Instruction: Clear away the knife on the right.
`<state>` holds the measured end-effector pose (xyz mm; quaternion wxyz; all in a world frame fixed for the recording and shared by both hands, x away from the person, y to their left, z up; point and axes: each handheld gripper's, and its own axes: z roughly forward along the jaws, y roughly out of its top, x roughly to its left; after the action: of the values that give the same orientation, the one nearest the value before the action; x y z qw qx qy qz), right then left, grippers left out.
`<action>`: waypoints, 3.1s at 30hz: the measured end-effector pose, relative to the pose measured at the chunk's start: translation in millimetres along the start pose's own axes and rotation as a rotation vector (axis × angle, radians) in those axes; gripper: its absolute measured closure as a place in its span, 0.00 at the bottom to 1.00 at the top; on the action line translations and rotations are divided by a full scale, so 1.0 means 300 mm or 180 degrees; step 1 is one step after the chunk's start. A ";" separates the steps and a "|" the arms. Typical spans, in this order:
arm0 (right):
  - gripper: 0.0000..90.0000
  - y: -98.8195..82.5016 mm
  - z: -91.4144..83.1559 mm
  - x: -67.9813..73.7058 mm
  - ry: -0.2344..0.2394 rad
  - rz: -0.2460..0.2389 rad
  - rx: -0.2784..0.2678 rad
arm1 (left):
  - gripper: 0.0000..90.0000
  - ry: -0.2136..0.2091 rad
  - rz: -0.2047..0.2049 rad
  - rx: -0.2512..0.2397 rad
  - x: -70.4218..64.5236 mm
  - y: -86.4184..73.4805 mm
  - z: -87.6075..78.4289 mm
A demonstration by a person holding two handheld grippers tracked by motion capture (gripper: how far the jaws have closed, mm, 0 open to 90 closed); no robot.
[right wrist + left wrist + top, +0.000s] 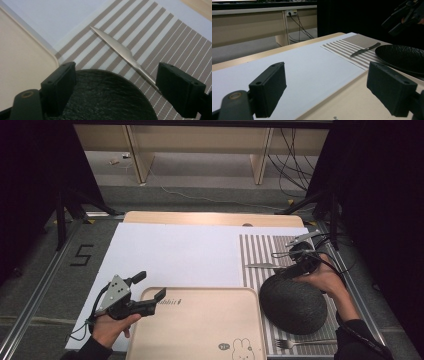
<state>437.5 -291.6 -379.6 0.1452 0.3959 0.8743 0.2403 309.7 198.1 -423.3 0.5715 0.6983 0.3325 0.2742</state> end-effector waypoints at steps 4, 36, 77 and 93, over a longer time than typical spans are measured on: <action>0.20 0.013 0.038 -0.035 -0.0013 -0.0004 0.0149 | 0.17 0.0012 0.0002 -0.0003 0.003 -0.001 0.000; 0.24 0.077 0.214 -0.193 -0.0222 -0.0008 0.0888 | 0.17 0.0006 0.0022 -0.0008 0.003 -0.004 0.003; 0.43 0.074 0.330 -0.202 -0.0264 -0.0248 0.1476 | 0.17 0.0024 0.0054 -0.0025 -0.001 -0.002 0.001; 0.56 0.079 0.341 -0.192 -0.0188 -0.0324 0.1565 | 0.17 0.0015 0.0056 -0.0029 -0.003 -0.002 0.002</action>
<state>534.8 -290.6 -449.4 0.0820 0.3816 0.9207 0.0011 309.5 197.2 -424.0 0.5714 0.6980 0.3263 0.2824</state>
